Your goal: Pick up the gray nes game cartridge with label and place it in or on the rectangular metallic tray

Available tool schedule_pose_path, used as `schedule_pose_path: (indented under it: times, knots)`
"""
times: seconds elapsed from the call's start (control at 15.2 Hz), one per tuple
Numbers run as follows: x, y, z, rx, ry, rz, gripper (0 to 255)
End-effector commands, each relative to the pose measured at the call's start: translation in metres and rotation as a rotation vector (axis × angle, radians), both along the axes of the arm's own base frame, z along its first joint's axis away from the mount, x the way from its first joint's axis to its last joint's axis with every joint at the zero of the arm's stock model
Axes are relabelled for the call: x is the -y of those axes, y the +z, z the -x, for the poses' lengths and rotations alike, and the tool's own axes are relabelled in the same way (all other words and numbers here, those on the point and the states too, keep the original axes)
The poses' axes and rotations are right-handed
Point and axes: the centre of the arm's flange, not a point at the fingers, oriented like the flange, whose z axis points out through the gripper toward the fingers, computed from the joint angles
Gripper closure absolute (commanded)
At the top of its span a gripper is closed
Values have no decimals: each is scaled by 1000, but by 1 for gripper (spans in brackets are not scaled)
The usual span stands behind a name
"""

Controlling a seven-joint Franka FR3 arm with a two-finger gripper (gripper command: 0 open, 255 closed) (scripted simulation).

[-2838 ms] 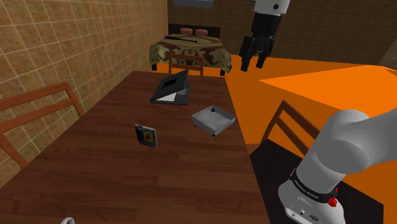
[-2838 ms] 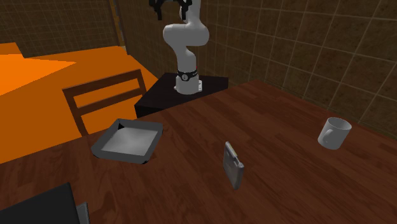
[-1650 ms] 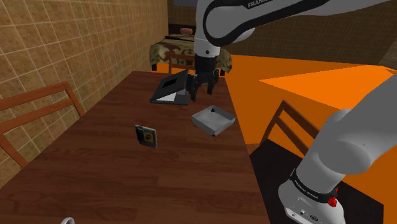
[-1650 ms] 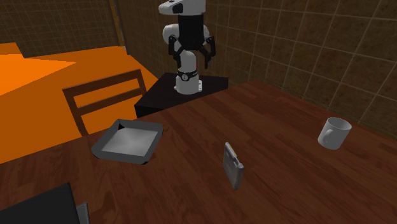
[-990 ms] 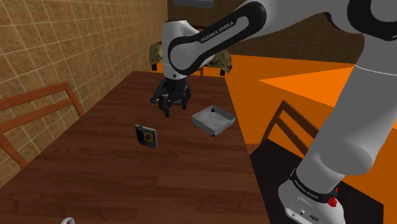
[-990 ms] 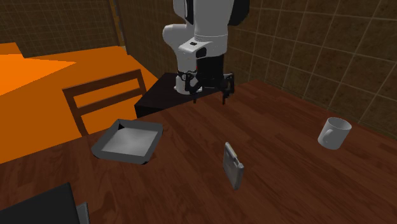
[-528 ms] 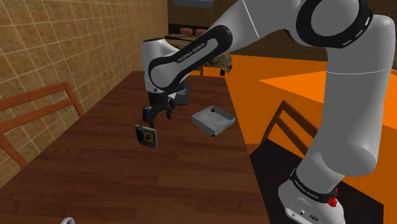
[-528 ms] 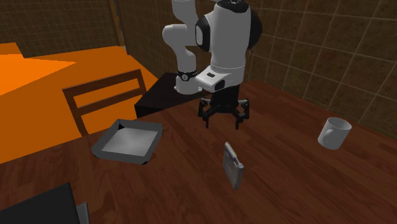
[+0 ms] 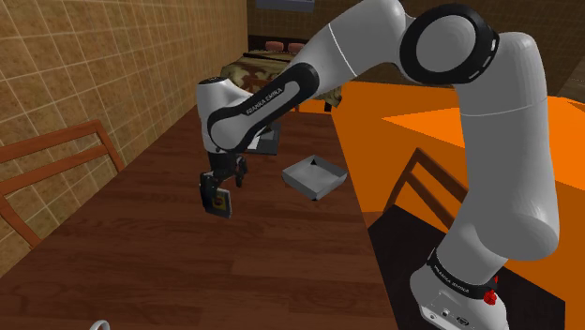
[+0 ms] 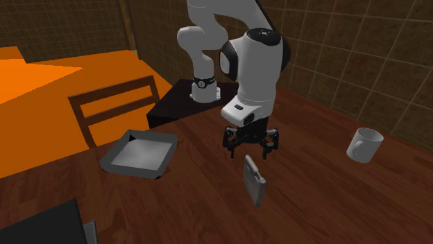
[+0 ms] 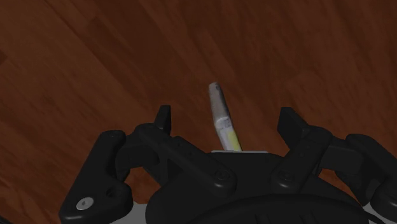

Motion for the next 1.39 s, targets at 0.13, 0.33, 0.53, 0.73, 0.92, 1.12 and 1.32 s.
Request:
schedule_pose_path:
  times: [0.13,0.33,0.53,0.73,0.92,1.12,1.32]
  knots:
    - [0,-19,1,0,0,0,0]
    - [0,-19,1,0,0,0,0]
    - [0,-19,1,0,0,0,0]
    - [0,-19,1,0,0,0,255]
    - [0,-19,1,0,0,0,255]
    - [0,-19,1,0,0,0,255]
    - [0,-14,1,0,0,0,255]
